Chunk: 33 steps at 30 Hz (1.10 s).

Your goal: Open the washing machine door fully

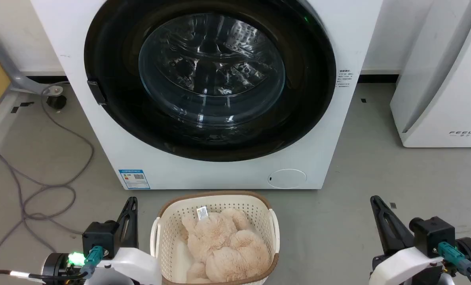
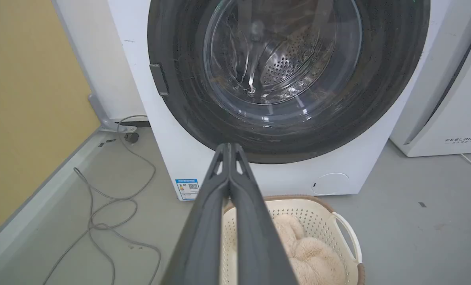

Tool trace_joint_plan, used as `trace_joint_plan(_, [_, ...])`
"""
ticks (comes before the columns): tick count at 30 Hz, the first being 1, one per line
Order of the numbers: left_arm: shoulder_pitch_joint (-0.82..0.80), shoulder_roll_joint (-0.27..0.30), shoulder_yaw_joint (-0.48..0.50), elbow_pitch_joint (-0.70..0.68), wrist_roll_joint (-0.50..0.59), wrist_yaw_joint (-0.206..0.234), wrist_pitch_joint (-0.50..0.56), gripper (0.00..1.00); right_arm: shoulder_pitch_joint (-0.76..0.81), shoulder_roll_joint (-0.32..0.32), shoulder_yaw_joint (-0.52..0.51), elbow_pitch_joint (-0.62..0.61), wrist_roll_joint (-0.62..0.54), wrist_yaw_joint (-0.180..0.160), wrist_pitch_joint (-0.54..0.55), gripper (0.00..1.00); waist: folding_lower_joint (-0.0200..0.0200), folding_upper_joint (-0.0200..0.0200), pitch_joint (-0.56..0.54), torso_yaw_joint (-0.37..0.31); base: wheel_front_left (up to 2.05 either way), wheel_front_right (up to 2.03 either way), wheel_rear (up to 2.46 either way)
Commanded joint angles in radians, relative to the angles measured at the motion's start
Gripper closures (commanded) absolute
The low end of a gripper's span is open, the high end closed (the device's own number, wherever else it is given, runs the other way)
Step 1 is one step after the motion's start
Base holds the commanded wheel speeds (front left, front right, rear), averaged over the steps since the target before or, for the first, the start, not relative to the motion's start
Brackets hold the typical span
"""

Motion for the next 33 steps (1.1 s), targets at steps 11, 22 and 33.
trace_joint_plan(11, [-0.01, 0.0, -0.001, -0.004, 0.003, -0.004, 0.0, 1.0, -0.014, 0.001, 0.0, 0.002, -0.008, 0.001, 0.001, 1.0, 0.0, 0.0, 0.0, 0.0, 0.0, 0.0, 0.0])
trace_joint_plan(22, [0.0, 0.0, 0.0, 0.001, -0.001, 0.002, -0.002, 0.0, 0.001, 0.0, -0.002, -0.001, 0.002, 0.0, -0.002, 0.0, 0.0, 0.0, 0.0, 0.0, 0.0, 0.0, 0.0])
trace_joint_plan(33, [-0.005, 0.0, -0.01, 0.001, -0.008, 0.018, -0.025, 0.0, 0.004, 0.0, -0.018, -0.024, 0.045, 0.0, -0.025, 0.0, 0.0, 0.0, 0.003, 0.0, 0.0, 0.0, 0.0])
